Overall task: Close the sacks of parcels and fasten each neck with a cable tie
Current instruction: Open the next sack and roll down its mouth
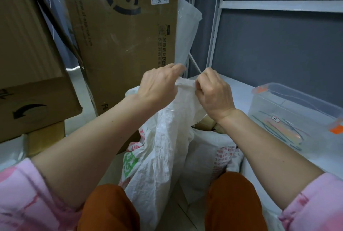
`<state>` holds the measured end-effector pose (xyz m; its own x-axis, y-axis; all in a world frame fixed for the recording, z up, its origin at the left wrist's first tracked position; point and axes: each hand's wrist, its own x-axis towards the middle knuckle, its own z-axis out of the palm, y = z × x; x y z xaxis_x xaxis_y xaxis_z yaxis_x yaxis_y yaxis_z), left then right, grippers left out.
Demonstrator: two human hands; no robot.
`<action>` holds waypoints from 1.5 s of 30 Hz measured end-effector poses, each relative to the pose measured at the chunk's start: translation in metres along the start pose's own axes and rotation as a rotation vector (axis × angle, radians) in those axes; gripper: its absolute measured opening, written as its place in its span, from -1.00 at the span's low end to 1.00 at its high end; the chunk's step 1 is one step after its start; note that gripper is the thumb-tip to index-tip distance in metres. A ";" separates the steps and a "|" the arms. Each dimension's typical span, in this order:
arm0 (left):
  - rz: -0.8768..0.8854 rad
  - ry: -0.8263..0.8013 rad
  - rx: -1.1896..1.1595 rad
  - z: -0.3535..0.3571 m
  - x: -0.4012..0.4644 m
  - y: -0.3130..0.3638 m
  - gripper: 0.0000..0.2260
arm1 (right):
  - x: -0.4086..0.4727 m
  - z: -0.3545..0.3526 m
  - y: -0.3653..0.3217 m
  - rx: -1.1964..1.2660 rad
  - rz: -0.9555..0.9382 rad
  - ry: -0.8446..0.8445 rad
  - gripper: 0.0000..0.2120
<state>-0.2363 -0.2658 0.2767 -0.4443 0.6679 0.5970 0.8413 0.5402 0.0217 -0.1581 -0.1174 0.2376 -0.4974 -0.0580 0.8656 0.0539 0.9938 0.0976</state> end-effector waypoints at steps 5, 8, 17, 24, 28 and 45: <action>0.051 -0.036 0.038 0.002 -0.003 0.005 -0.72 | 0.002 -0.003 -0.004 -0.030 -0.052 0.070 -0.84; -0.004 -0.164 0.054 0.002 -0.001 0.010 -0.78 | 0.001 -0.001 -0.005 -0.062 -0.074 0.098 -0.82; -0.208 -0.510 -0.481 -0.023 0.009 0.000 -0.91 | -0.008 -0.006 -0.002 0.039 -0.010 -0.110 -0.83; 0.008 -0.208 -0.039 0.000 -0.005 0.002 -0.86 | 0.012 -0.020 -0.003 0.482 0.400 -0.474 -0.86; 0.105 -0.182 -0.024 0.003 -0.008 0.002 -0.84 | 0.018 -0.021 -0.005 0.405 0.384 -0.480 -0.82; -0.095 -0.085 0.122 0.024 -0.016 -0.032 -0.78 | 0.004 -0.014 -0.006 0.145 0.300 -0.386 -0.91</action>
<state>-0.2634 -0.2814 0.2470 -0.5487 0.6490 0.5270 0.7531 0.6575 -0.0256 -0.1483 -0.1247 0.2474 -0.7639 0.2438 0.5975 0.1359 0.9659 -0.2204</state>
